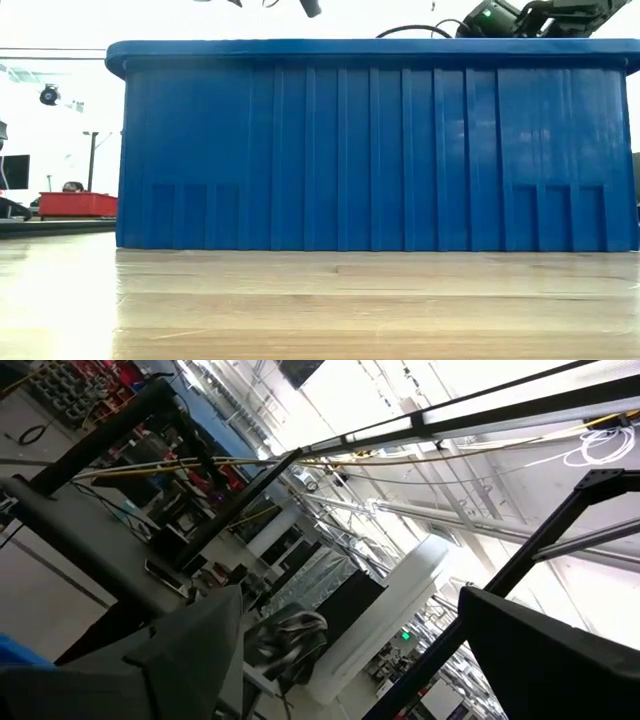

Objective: Pick and place slides into bin
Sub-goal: Put the black slide into the blue container, then return to Home Position

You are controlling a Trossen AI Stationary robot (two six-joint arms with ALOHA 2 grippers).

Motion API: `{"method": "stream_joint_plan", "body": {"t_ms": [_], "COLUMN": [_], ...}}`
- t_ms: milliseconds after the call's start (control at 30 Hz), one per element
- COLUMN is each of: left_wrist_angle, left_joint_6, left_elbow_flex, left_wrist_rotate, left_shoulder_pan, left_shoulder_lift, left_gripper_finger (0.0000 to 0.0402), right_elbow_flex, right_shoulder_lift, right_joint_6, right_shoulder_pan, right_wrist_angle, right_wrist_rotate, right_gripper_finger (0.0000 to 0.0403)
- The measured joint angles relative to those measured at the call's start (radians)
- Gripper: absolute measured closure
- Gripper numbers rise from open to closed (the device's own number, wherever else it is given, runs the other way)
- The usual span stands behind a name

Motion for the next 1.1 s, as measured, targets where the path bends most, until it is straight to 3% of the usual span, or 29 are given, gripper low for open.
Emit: {"method": "stream_joint_plan", "body": {"t_ms": [267,600,700,833,1100], "left_wrist_angle": [-0.018,-0.019,-0.018,-0.018,-0.018], "left_joint_6": [0.0,0.074,0.134,0.215,0.406], "left_elbow_flex": [0.0,0.0,0.0,0.0,0.0], "left_wrist_rotate": [0.002,0.0,0.0,-0.001,-0.017], "left_shoulder_pan": [0.0,0.0,0.0,0.005,0.005], "left_shoulder_lift": [0.0,-0.002,-0.015,-0.043,-0.088], "left_gripper_finger": [0.0045,0.0045,0.0045,0.0045,0.0045], "right_elbow_flex": [0.106,0.44,0.469,0.402,0.109], "right_shoulder_lift": [0.001,-0.013,-0.09,-0.24,-0.662], "right_joint_6": [0.111,0.14,0.088,0.174,0.302], "right_shoulder_pan": [-0.001,0.009,0.052,0.072,0.094], "right_wrist_angle": [-0.181,-0.503,-0.326,-0.087,0.089], "right_wrist_rotate": [-0.08,-0.142,-0.286,-0.462,-0.462], "right_gripper_finger": [0.0166,0.0159,0.0181,0.0229,0.0372]}}
